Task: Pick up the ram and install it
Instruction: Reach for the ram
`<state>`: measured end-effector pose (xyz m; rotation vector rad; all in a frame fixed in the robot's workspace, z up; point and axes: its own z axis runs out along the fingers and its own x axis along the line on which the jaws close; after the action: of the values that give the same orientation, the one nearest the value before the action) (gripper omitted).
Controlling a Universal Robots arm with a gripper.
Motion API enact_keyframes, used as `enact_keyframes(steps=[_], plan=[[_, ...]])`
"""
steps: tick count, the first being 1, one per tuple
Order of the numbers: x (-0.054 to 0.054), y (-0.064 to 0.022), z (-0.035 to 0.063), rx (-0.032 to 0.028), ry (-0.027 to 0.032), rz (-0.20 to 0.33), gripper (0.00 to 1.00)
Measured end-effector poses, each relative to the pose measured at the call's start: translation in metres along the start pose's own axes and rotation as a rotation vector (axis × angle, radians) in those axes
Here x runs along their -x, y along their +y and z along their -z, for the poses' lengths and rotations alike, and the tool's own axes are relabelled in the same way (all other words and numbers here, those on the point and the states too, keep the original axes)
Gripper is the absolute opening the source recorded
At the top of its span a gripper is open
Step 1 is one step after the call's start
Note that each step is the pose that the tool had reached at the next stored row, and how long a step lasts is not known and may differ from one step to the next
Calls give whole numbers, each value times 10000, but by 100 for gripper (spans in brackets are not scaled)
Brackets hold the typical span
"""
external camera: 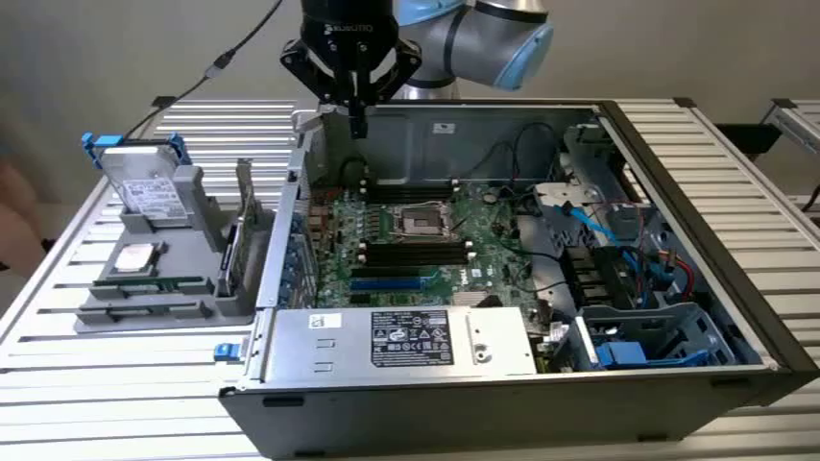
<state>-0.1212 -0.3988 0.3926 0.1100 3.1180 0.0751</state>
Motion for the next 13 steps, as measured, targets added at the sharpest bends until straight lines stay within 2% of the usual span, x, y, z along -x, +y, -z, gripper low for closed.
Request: enact_keyframes(steps=[10, 13], plan=[[-3, 0, 0, 0, 2, 0, 10], [-104, -9, 1, -5, 44, -2, 10]])
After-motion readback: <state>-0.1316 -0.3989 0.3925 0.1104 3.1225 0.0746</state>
